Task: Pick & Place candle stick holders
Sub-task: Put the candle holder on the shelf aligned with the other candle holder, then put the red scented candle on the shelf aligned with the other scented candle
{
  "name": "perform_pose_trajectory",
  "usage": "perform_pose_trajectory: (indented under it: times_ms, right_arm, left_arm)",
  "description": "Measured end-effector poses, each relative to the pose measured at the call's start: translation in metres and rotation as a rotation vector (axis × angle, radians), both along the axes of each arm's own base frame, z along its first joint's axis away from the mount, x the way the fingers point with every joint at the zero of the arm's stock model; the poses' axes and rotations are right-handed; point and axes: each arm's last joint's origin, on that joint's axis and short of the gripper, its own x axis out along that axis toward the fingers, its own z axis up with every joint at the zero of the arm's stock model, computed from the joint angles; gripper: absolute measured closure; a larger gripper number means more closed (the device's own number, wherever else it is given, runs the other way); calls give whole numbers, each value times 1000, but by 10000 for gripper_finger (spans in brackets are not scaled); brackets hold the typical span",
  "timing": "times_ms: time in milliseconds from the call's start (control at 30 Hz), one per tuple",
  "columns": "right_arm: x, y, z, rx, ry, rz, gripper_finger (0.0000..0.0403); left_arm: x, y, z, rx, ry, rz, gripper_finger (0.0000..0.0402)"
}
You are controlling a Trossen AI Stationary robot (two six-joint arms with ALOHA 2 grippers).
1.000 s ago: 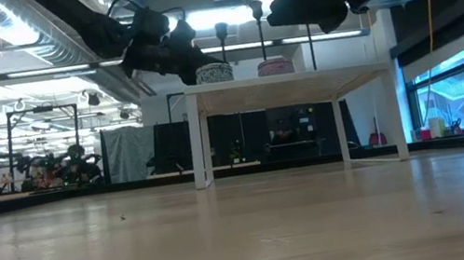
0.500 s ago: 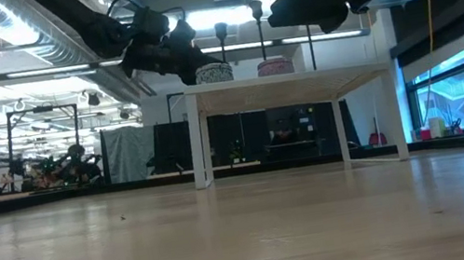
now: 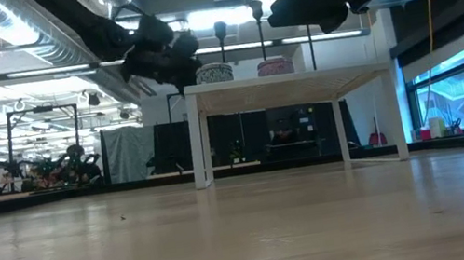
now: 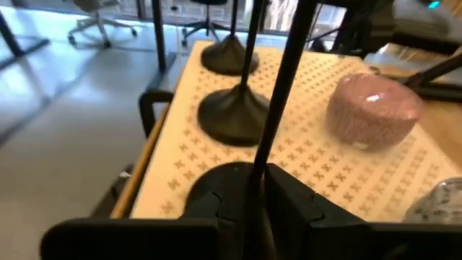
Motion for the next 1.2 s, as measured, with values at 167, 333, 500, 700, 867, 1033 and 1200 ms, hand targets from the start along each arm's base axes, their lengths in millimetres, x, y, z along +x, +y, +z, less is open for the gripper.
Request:
perform_pose_trajectory:
  times_ms: [167, 333, 500, 700, 867, 1033, 1200]
  right_arm:
    - [0, 0, 0, -1, 2, 0, 254]
    - [0, 0, 0, -1, 2, 0, 254]
    - [0, 0, 0, 0, 0, 0, 254]
    - [-1, 5, 2, 1, -18, 19, 254]
    - [-3, 13, 6, 8, -60, 47, 254]
    - [-7, 26, 10, 8, -100, 101, 254]
    - [-11, 38, 12, 18, -129, 146, 254]
  left_arm:
    - [-3, -3, 10, 56, -1, 1, 330]
    - [-7, -7, 20, 68, -11, 1, 298]
    - [-16, -15, 34, 76, 6, 0, 268]
    - [-35, -39, 57, 69, 76, -12, 249]
    - [-44, -81, 74, 25, 149, -109, 252]
    - [-48, -135, 90, -31, 188, -241, 253]
    - [-54, -197, 93, -59, 128, -362, 253]
